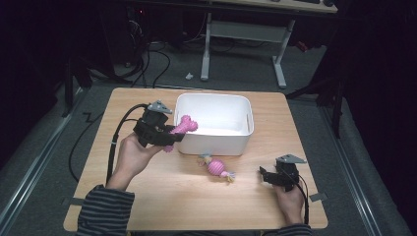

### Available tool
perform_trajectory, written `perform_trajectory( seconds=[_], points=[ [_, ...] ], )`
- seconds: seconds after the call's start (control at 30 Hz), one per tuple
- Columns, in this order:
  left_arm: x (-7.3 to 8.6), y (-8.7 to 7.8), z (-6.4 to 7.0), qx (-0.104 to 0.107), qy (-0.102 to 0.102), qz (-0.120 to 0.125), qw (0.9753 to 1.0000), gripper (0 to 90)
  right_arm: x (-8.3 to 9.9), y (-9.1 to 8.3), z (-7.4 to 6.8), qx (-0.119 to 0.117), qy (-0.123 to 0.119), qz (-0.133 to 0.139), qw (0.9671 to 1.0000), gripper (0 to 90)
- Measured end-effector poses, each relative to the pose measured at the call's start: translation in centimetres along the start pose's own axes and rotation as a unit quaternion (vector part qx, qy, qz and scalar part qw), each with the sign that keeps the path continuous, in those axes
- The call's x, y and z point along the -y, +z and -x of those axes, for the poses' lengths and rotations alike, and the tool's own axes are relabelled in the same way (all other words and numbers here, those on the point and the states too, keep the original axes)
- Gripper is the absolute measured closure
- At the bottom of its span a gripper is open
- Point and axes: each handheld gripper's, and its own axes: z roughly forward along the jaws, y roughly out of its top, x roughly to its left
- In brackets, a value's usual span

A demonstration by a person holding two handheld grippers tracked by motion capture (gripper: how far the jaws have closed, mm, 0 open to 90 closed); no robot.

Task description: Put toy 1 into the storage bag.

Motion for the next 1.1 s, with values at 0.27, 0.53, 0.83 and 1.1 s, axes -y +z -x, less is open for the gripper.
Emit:
perform_trajectory(
  seconds=[0.27,0.53,0.83,1.1],
  points=[
    [-1.5,0.8,0.0,0.002,0.009,-0.004,0.9999,58.8,0.0,0.0,0.0,0.000,-0.001,0.000,1.0000,23.7],
    [-3.0,1.8,0.0,0.006,0.019,-0.008,0.9998,58.7,0.0,0.0,0.0,0.000,0.000,0.000,1.0000,23.7],
    [-4.8,2.7,0.1,0.006,0.036,-0.011,0.9993,58.6,0.0,0.0,0.0,0.000,-0.001,0.000,1.0000,23.7],
    [-5.9,4.3,0.0,0.008,0.039,-0.010,0.9992,58.6,0.0,0.0,0.0,0.000,0.000,0.000,1.0000,23.7]
  ],
)
